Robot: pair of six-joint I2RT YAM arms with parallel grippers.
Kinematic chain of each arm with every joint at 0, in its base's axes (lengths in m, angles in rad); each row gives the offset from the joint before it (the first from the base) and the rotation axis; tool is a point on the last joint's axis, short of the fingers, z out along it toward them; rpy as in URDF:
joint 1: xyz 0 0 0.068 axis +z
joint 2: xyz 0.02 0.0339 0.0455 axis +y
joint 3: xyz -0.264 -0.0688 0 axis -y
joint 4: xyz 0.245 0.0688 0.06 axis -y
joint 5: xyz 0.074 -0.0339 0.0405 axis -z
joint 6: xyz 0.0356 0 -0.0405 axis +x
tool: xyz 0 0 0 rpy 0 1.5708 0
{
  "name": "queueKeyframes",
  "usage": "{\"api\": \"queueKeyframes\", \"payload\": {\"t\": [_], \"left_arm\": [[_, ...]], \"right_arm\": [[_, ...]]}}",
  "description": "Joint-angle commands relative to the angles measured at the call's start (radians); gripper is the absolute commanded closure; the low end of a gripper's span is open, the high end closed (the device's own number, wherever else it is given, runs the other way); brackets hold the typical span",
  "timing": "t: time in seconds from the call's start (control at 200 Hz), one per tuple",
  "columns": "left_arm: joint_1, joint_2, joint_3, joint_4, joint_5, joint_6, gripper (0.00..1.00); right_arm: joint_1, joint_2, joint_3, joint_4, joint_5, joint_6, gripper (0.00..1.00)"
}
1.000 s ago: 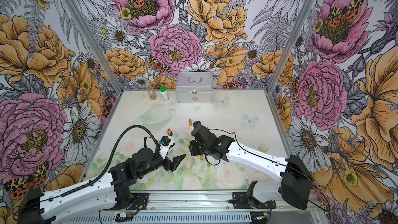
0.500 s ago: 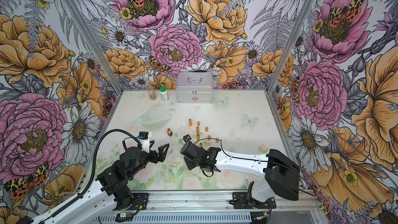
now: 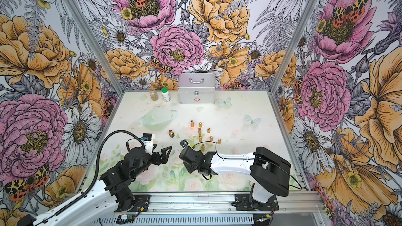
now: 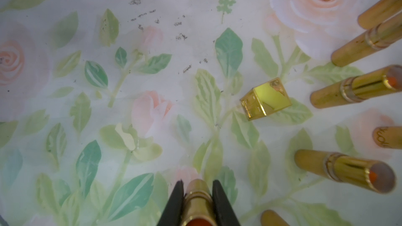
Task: Open the lipstick cap
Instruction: Place the lipstick at the center of the board.
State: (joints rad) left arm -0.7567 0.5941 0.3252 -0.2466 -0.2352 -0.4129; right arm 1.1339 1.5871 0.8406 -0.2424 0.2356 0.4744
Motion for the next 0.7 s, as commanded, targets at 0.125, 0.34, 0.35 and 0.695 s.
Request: {"api": "queueKeyframes", "payload": {"t": [0.125,0.34,0.35,0.695], "left_arm": [[0.006,0.014,0.026,-0.005,0.019,0.005,0.01],[0.007,0.015,0.026,-0.004,0.013,0.006,0.01],[0.007,0.017,0.026,-0.004,0.014,0.006,0.01],[0.007,0.023,0.032,-0.005,0.006,0.016,0.01]], "right_arm": [[0.006,0.03,-0.011,0.082,0.005,-0.044,0.83],[0.007,0.049,-0.012,0.095,-0.002,-0.06,0.82],[0.007,0.05,-0.012,0.095,-0.002,-0.06,0.82],[0.007,0.08,-0.015,0.108,-0.007,-0.072,0.82]]}}
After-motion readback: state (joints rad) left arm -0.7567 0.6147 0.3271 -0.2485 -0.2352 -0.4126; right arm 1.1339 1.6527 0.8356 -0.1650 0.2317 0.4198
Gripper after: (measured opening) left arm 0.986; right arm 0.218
